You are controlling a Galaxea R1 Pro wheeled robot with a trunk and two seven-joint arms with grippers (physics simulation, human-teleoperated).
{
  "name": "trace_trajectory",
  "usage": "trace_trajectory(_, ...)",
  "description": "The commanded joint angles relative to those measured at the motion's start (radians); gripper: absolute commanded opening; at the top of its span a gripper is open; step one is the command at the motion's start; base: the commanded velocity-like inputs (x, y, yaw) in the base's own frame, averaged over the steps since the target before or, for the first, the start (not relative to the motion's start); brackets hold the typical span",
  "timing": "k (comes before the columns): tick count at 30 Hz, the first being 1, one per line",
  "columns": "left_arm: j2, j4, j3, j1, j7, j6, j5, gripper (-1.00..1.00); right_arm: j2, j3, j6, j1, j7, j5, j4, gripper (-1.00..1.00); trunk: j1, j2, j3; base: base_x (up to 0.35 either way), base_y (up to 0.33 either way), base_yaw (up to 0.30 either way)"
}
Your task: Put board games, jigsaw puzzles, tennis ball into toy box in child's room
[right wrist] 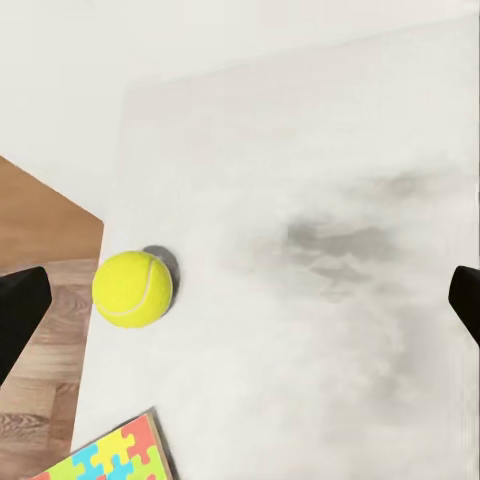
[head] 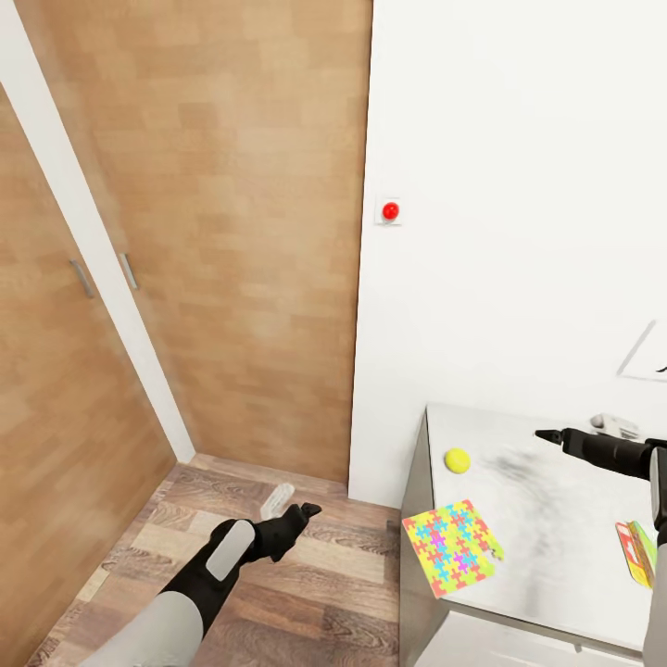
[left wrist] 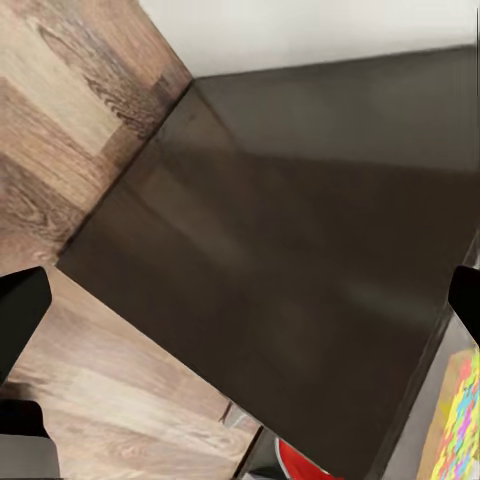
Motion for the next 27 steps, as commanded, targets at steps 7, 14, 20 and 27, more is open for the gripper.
trace_trajectory(7,-0.004,0.019,-0.018,-0.007,-0.014,-0.060,0.019,1.00,0.001,-0.015,0.008,0.000,0.009,0.011,-0.062,1.00,0.001,-0.002,-0.002,0.000,0.000,0.000)
trace_trajectory(14,0.003,0.039,-0.040,-0.009,-0.123,-0.096,0.020,1.00,0.002,-0.022,0.014,0.022,0.010,0.011,-0.130,1.00,0.001,-0.002,-0.002,0.000,0.000,0.000)
trace_trajectory(20,0.010,0.089,-0.047,-0.011,-0.238,-0.107,0.019,1.00,0.002,-0.023,0.016,0.034,0.019,0.011,-0.164,1.00,0.001,-0.002,-0.002,0.000,0.000,-0.005)
trace_trajectory(27,0.022,0.163,-0.053,-0.018,-0.348,-0.125,0.019,1.00,0.002,-0.025,0.018,0.044,0.052,0.011,-0.194,1.00,0.001,-0.002,-0.002,0.000,0.000,-0.053)
